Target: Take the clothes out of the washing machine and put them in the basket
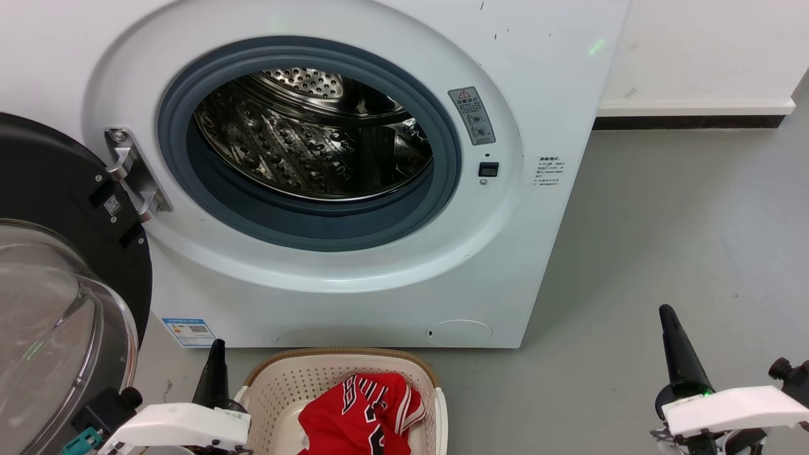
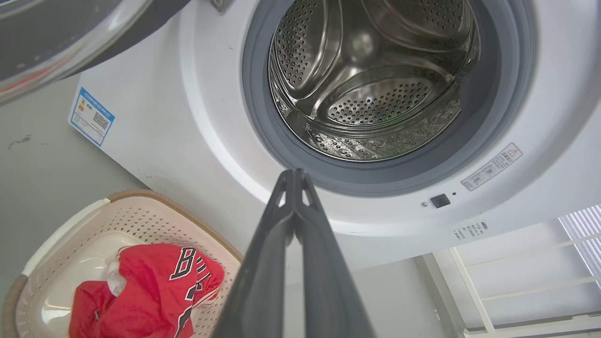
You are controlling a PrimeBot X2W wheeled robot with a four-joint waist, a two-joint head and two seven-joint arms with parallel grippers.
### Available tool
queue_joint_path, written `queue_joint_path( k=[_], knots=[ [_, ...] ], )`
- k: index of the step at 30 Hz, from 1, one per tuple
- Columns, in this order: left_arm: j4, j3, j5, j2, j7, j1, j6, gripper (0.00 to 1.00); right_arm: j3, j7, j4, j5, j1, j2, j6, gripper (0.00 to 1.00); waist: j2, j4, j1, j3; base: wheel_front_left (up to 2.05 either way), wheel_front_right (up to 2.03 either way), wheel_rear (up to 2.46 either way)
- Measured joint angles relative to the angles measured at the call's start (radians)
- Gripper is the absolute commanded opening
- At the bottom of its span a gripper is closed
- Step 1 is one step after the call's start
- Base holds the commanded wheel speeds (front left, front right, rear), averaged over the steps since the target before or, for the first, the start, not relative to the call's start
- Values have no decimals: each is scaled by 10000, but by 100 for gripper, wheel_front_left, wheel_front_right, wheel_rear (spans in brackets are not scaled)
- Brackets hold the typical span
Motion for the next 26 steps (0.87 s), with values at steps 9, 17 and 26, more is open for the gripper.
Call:
queue_joint_path(
  k=[9,17,26],
  knots=[
    [88,69,-1225,2,295,-188,-153,0,-104,291,184,1220,-200,-15,0,0,0,15,0,-14,0,0,0],
    [140,123,-2119,2,499,-273,-274,0,-186,506,303,2096,-293,-23,-2,0,0,26,0,-25,0,0,0],
    [192,192,-3070,2,731,-412,-395,0,-270,725,447,3026,-439,-27,-2,0,-1,39,0,-37,0,0,0]
  ],
)
